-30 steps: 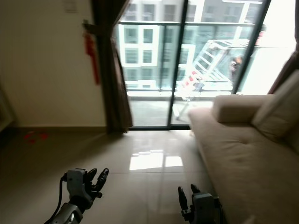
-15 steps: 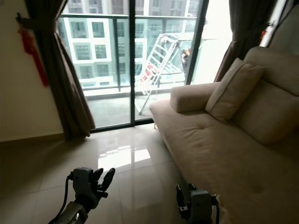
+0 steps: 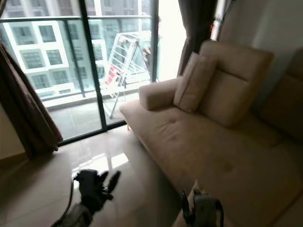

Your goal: Move the pillow to the sofa from floor

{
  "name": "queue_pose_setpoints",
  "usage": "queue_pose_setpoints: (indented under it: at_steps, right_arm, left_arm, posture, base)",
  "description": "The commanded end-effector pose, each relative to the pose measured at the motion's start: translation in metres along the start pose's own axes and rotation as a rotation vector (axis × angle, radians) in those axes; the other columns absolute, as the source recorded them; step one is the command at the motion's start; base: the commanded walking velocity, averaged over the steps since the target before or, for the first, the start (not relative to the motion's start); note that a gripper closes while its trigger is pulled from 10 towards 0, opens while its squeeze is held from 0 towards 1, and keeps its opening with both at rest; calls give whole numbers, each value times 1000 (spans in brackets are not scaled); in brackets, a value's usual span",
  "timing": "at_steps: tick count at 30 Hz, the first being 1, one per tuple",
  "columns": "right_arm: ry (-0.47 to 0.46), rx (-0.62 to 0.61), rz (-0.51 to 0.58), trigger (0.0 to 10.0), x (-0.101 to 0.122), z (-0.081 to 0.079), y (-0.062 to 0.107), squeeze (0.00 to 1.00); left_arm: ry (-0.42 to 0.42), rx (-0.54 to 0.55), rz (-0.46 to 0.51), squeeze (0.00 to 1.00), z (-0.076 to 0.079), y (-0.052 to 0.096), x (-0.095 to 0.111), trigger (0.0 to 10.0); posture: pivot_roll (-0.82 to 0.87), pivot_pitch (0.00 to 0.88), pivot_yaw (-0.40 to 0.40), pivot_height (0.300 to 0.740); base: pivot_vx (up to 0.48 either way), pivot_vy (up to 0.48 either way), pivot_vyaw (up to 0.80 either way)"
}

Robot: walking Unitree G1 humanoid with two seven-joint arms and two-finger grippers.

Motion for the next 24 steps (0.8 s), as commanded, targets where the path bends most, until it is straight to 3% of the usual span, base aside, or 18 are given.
queue_pose_setpoints:
  at_steps: [1,7,19,24]
  right_arm:
    - [-11,8,-23,10000,-6,-4,4,0]
    - [-12,9,-30,10000,-7,-5,3,0]
    - [-3,17,-33,10000,-8,-4,2,0]
    - [-3,12,-36,10000,-9,-4,2,0]
  left_arm:
    - [6,27,-30,0,-8,5,-6,10000]
    - [11,22,-33,0,-5,4,-6,10000]
    - [26,16,-34,0,0,3,-7,10000]
    - [33,9,-35,0,2,2,-7,10000]
  posture:
    - [8,0,7,740]
    - [9,0,5,740]
    - [-3,0,-4,740]
    - [-5,0,-3,740]
  base:
    - [0,0,-800]
    - [0,0,0]
    - [0,50,-800]
    - [0,391,-800]
Point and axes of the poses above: a point about 5 cm out from each wrist's last joint towards the gripper, its own y axis pointing back from the gripper into the wrist, its own x axis along the axis of the wrist's last joint, z = x × y, the point moved 3 cm from there along -y, pointing out of the wrist towards the gripper, and after that the axes turned 5 degrees about y, right-handed, at the moved point
